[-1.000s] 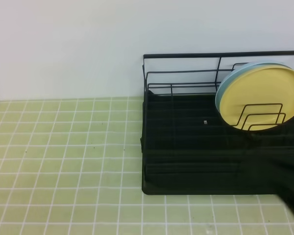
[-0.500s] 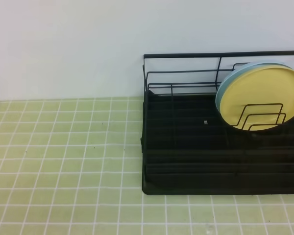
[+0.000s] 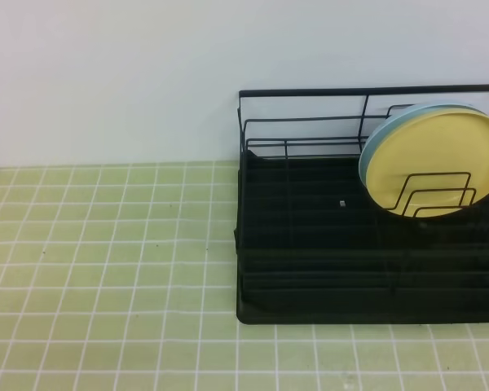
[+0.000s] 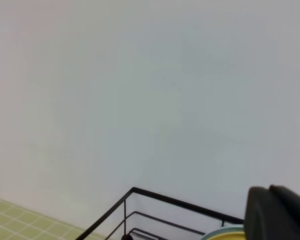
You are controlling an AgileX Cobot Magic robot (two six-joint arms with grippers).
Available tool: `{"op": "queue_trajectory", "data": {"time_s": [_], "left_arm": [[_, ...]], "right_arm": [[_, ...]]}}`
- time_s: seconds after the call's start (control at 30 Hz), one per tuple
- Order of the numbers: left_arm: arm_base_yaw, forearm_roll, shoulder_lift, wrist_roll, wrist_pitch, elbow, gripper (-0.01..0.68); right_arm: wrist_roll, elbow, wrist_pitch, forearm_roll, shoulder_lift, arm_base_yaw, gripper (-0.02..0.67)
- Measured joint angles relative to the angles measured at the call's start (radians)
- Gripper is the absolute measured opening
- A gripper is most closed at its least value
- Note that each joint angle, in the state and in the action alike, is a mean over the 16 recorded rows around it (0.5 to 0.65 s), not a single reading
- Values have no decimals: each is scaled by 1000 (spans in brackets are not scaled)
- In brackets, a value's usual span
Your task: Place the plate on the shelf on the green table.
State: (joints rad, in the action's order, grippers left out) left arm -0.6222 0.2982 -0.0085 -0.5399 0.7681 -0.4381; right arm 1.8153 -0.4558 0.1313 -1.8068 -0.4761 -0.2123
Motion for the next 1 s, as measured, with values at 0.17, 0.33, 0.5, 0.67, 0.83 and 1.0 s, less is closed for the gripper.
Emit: {"op": "queue_trajectory", "data": {"time_s": [0.17,0.33,0.5,0.67,0.83,1.0], "left_arm": [[0,0,0,0,0,0,-3],[0,0,0,0,0,0,-3],[0,0,0,0,0,0,-3],[0,0,0,0,0,0,-3],[0,0,0,0,0,0,-3],[0,0,0,0,0,0,-3]], "right_arm": [[49,17,-31,0,28,1,-4],[105,48,-83,0,82,25,-4],[155,83,-136,0,161,97,-4],[169,107,-173,0,228,174,-4],[181,119,-178,0,271,236,-4],[185,121,-163,21,291,248,-4]]}}
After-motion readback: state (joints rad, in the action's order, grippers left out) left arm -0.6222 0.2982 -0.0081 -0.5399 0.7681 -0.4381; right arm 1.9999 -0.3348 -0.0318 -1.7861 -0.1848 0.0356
